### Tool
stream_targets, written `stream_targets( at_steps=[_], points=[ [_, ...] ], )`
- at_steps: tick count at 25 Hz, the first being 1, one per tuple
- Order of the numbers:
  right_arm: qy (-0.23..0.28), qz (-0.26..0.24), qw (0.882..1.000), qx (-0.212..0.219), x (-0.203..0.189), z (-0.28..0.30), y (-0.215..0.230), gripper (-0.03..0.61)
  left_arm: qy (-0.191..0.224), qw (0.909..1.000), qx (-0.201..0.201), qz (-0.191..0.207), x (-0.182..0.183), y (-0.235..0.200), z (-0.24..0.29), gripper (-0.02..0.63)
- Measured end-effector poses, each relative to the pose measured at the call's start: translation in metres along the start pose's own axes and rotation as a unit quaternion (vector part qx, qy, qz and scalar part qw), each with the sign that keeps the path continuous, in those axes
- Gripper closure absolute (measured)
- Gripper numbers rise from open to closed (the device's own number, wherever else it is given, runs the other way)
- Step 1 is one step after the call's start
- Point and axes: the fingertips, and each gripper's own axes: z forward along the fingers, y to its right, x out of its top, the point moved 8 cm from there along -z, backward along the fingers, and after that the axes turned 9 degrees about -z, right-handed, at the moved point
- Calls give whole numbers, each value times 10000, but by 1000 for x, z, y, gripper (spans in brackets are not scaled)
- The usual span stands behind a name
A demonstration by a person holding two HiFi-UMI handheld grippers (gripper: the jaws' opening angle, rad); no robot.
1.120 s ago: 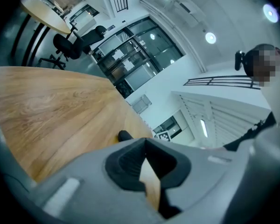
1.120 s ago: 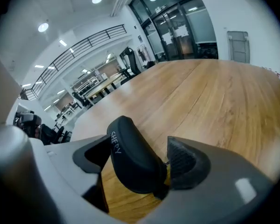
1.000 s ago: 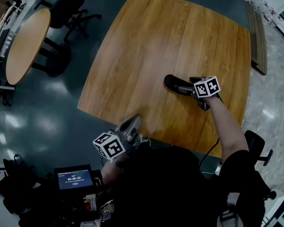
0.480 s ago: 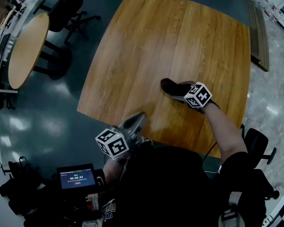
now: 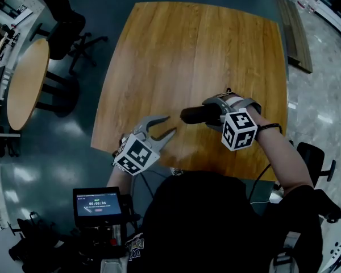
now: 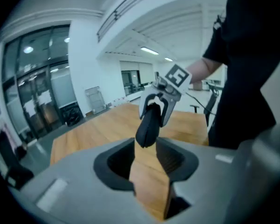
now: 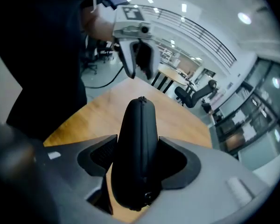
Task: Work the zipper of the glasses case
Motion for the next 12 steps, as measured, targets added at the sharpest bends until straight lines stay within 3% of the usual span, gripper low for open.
stream_targets(
  at_steps=[3, 6, 9, 12],
  points=[
    [-502, -875, 9949, -32, 20, -17, 1, 298, -412, 9943, -311, 931, 30, 11, 29, 408],
    [-758, -1215, 9897, -13, 36, -26, 1, 299, -831, 9818, -538, 1622, 47, 30, 55, 367],
    [-863, -1290, 9879, -19, 49, -32, -1, 302, -1191, 9723, -526, 1942, 49, 41, 73, 330],
    [-1015, -1395, 9850, -74, 53, -37, -2, 305, -1087, 9756, -407, 1865, 50, 43, 75, 336]
  ],
)
